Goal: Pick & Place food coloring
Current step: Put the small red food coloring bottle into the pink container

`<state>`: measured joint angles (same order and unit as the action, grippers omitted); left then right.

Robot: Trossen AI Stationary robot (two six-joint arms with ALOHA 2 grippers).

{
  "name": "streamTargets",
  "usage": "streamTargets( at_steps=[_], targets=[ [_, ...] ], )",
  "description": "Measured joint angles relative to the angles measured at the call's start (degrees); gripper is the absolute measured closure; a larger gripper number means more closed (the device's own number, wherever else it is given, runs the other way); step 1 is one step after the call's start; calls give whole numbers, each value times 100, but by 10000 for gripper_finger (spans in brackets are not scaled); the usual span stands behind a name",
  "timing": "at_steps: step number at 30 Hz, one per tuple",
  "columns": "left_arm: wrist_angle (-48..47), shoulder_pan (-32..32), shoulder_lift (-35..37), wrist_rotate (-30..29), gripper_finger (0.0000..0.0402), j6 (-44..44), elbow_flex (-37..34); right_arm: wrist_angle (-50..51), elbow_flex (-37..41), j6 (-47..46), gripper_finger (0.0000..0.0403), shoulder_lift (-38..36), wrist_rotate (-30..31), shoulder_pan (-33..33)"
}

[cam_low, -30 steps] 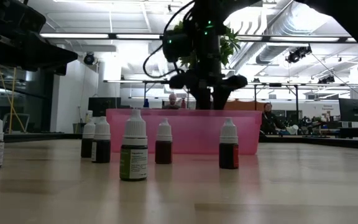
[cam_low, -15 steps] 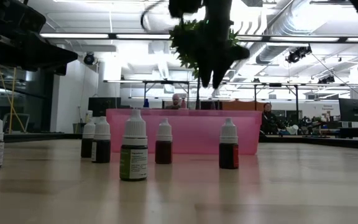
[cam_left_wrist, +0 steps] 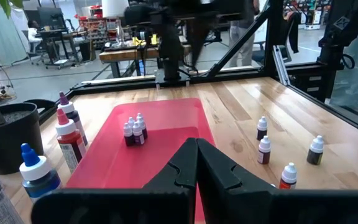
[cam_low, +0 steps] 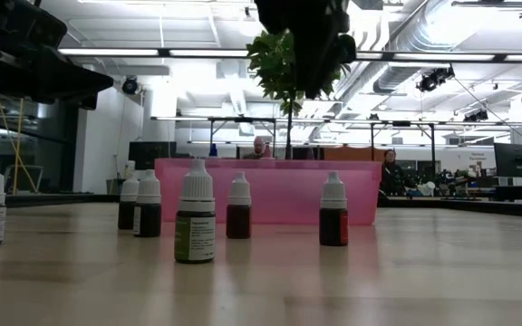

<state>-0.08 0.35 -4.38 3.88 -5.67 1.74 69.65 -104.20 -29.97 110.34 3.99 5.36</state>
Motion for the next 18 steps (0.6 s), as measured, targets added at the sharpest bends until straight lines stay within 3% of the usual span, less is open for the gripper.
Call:
streamTargets(
  at_steps=[6,18],
  targets=[
    [0,-1,1,-1,401,-1,0,-16,0,932,267,0,-144,479],
    [0,-1,2,0,401,0,0,-26,0,1055,267,0,-307,1262]
  ],
)
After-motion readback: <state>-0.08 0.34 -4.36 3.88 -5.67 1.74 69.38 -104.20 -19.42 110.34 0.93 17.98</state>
